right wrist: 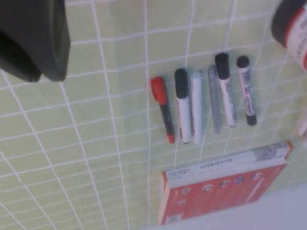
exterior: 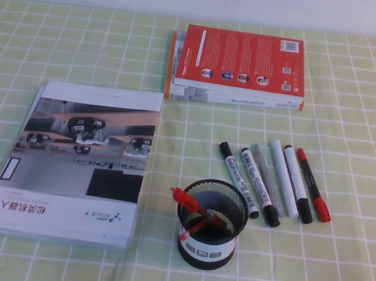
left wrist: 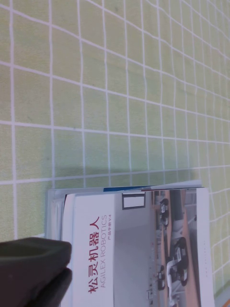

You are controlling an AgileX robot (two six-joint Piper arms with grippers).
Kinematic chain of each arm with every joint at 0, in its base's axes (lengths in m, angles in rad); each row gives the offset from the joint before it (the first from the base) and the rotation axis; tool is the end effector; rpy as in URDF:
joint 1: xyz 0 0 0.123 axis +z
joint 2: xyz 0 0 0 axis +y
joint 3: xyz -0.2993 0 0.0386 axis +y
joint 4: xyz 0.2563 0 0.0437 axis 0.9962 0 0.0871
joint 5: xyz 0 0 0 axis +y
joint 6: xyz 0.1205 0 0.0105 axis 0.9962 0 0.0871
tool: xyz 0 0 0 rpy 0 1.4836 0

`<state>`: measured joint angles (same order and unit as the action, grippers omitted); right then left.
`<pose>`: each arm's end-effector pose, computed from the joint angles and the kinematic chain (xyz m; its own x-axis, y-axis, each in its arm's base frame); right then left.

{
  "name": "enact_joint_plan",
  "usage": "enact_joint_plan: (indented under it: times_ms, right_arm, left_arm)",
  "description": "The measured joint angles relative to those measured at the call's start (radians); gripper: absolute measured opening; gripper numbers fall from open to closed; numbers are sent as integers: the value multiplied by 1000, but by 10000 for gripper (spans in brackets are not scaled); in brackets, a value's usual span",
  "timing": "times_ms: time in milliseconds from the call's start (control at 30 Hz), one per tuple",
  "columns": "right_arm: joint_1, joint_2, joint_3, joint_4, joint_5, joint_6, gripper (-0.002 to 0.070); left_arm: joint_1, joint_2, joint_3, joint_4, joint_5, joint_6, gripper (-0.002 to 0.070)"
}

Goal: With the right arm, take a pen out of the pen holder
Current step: 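Take a marker out of the pen holder and lay it on the table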

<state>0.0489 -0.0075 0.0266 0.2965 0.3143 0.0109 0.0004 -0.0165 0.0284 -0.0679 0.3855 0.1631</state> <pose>0.0741 0.0146 0.1703 -0.2605 0.2759 -0.9252 -0.0638 0.9513 0.3016 0.0721 -0.0031 0.1605 -0.3006 0.0998 -0.9485 0.0542 0.9947 0.0875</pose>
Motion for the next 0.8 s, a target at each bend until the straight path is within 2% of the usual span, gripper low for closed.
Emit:
enact_joint_plan:
  times_ms: [333, 600, 800]
  right_arm:
    - [0, 0, 0, 420, -151, 0, -13]
    - [0, 0, -9, 482, -119, -4, -13]
    - [0, 123, -177, 464, 22, -77, -13]
  left_arm:
    - [0, 0, 0, 0, 0, 0, -5]
    - [0, 0, 0, 0, 0, 0, -5]
    - [0, 0, 0, 0, 0, 0, -5]
